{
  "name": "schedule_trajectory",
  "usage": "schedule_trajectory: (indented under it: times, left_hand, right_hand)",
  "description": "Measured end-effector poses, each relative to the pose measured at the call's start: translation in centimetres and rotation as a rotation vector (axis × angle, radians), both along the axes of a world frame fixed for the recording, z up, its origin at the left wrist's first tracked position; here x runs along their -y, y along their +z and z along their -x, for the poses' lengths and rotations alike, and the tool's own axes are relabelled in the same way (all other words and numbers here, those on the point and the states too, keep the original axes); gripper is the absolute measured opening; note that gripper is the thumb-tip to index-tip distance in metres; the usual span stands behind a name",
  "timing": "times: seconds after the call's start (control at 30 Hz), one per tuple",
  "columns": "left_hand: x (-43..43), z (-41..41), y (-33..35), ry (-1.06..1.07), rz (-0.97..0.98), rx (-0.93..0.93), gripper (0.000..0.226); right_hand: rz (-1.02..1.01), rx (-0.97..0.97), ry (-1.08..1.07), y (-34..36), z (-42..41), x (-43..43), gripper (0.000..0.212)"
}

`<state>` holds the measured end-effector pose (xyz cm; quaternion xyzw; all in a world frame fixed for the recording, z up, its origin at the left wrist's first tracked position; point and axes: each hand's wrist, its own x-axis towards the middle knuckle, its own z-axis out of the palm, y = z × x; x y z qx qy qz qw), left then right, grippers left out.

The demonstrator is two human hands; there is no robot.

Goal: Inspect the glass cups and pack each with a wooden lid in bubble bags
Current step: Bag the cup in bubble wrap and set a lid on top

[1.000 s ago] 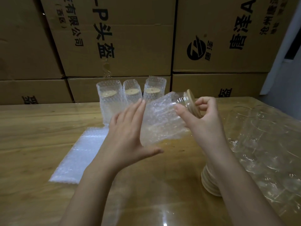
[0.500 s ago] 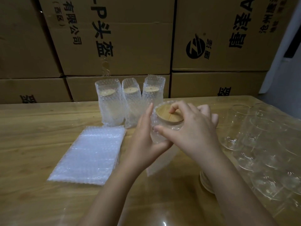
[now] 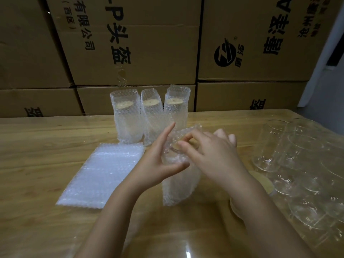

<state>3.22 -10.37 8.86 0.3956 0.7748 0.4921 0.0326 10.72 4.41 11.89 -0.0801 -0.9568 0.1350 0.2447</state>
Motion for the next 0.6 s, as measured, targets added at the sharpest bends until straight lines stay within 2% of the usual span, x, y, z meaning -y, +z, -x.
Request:
schedule_trajectory:
  times: [0.1, 0.17, 0.23, 0.4, 0.47, 0.5, 0.6]
  left_hand:
    - [1.0, 0.1, 1.0, -0.002, 0.159, -0.164, 0.075]
    - [1.6, -0.1, 1.7, 0.003, 0.264, -0.225, 0.061]
    - [2.1, -0.5, 2.4, 0.014, 0.319, -0.272, 0.055]
    - [2.5, -1.4, 3.9, 0.082, 0.313, -0.388, 0.036]
    - [2.7, -1.5, 4.4, 0.147, 0.363, -0.478, 0.028]
    - [2.9, -1.6, 4.6, 0.169, 0.380, -0.521, 0.024]
    - [3.4, -1.8, 5.3, 0.149, 0.354, -0.571, 0.015]
  right_hand:
    - [0.023, -0.088, 0.031, 0.2, 0.0, -1.9, 0.026]
    - [0.003, -0.120, -0.014, 0.1, 0.1, -3.1, 0.047]
    - [-0.009, -0.068, 0.009, -0.1, 0.1, -3.7, 0.073]
    - [0.052, -0.128, 0.141, -0.1, 0.2, -3.4, 0.084]
    - [0.018, -0.133, 0.166, -0.1, 0.3, -3.1, 0.079]
    - [-0.012, -0.128, 0.172, -0.3, 0.3, -3.2, 0.069]
    - [-0.100, -0.087, 0.152, -0.5, 0.3, -3.7, 0.026]
